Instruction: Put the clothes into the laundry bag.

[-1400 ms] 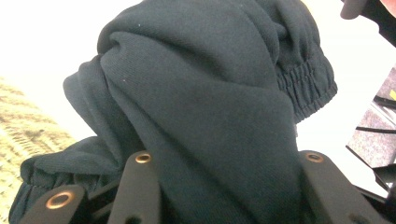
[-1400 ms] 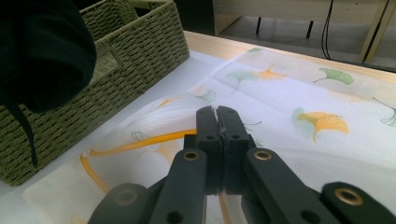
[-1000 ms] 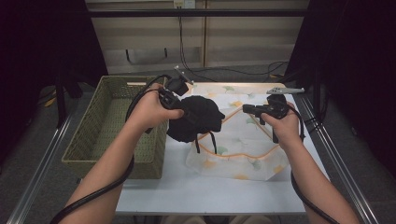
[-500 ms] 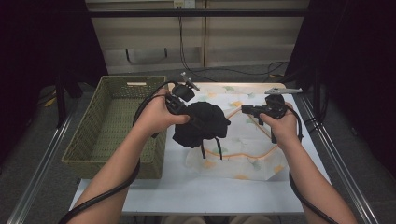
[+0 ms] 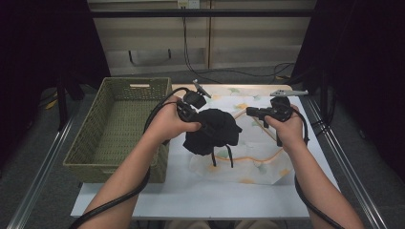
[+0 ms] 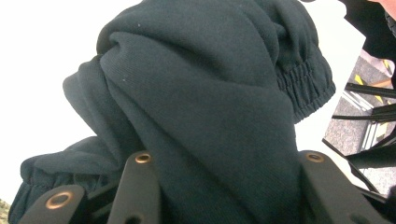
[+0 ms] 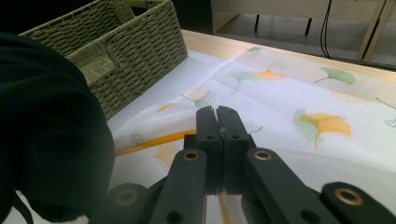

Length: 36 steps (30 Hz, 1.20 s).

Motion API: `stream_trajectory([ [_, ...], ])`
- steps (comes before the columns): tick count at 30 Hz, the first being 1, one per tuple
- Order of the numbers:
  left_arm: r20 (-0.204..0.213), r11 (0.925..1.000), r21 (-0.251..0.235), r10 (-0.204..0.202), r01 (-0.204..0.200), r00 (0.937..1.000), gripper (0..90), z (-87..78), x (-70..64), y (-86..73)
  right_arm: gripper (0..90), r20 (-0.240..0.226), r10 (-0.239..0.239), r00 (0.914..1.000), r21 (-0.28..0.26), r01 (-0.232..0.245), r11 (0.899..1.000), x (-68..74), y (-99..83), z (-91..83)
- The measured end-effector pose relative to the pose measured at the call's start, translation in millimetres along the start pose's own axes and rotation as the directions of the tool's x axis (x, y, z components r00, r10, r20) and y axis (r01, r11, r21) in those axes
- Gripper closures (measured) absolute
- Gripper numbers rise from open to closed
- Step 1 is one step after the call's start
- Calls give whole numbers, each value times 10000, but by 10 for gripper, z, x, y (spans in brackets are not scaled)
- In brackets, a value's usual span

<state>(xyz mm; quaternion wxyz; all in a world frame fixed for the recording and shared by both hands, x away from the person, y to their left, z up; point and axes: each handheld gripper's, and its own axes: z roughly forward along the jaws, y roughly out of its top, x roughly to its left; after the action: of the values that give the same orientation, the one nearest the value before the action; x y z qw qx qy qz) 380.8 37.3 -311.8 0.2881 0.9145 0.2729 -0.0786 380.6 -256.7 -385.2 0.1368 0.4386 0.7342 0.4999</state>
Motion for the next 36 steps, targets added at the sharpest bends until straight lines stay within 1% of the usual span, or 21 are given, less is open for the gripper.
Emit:
stream_trajectory([
  [3, 10, 9999, -4, 104, -104, 9999, 600, 45, -10, 5, 892, 10, 21, 10000, 5, -21, 10000, 1, -7, 6],
  [5, 114, 10000, 55, 71, -71, 9999, 600, 72, -22, 9, 892, -24, 43, 10000, 2, -43, 10000, 2, -8, 10],
  [8, 144, 9999, 34, 164, -164, 9998, 599, 134, -40, 4, 892, 22, 34, 10000, 2, -34, 10000, 7, -9, 8],
  [9, 242, 9997, 164, 176, -180, 9996, 599, 143, -43, 10, 891, 46, 17, 10000, -11, -17, 10000, 6, -9, 8],
  [10, 229, 9997, 122, 196, -199, 9995, 599, 166, -48, 6, 891, 36, 22, 10000, -12, -22, 10000, 6, -8, 6],
  [11, 232, 9999, 82, 114, -116, 9997, 599, 185, -57, 7, 891, 33, 17, 10000, -6, -17, 10000, 5, -7, 5],
  [14, 327, 9996, 160, 214, -219, 9992, 598, 231, -59, 9, 891, 5, 1, 10000, -28, -1, 10000, 8, -3, 4],
  [15, 291, 9996, 135, 234, -238, 9993, 598, 251, -64, 8, 891, 5, -9, 10000, -23, 9, 10000, 9, -4, 4],
  [16, 350, 9998, 101, 144, -148, 9993, 598, 268, -72, 7, 892, -5, -12, 10000, -9, 12, 10000, 8, -4, 4],
  [17, 349, 9997, 166, 195, -201, 9992, 598, 284, -72, 9, 891, 8, -4, 10000, -15, 4, 10000, 9, -4, 3],
  [21, 393, 9997, 136, 194, -200, 9990, 598, 341, -80, 12, 891, 24, -1, 10000, -61, 2, 10000, 6, -3, -2],
  [22, 420, 9994, 220, 250, -259, 9988, 598, 352, -82, 16, 891, 19, 4, 10000, -63, -4, 10000, 7, -3, -4],
  [25, 424, 9994, 165, 282, -289, 9987, 597, 405, -99, 15, 891, 7, 28, 10000, -63, -28, 10000, 8, -6, -6],
  [27, 433, 9996, 109, 261, -266, 9987, 597, 434, -107, 12, 891, -2, 12, 10000, -70, -12, 10000, 7, -9, -5],
  [29, 510, 9995, 176, 245, -254, 9984, 597, 458, -109, 11, 891, 0, 26, 10000, -49, -26, 10000, 8, -9, -6],
  [30, 486, 9996, 110, 259, -264, 9985, 596, 474, -112, 8, 892, 3, 19, 10000, -54, -19, 10000, 10, -9, -6],
  [33, 549, 9993, 227, 284, -297, 9981, 596, 517, -114, 5, 891, -11, 27, 10000, -71, -27, 10000, 11, -13, -4],
  [34, 571, 9995, 212, 224, -236, 9981, 596, 534, -122, 4, 891, 0, 18, 10000, -75, -18, 10000, 10, -14, -4],
  [36, 570, 9993, 234, 278, -292, 9980, 596, 563, -133, 9, 891, 35, -4, 10000, -54, 4, 10000, 7, -15, -2],
])
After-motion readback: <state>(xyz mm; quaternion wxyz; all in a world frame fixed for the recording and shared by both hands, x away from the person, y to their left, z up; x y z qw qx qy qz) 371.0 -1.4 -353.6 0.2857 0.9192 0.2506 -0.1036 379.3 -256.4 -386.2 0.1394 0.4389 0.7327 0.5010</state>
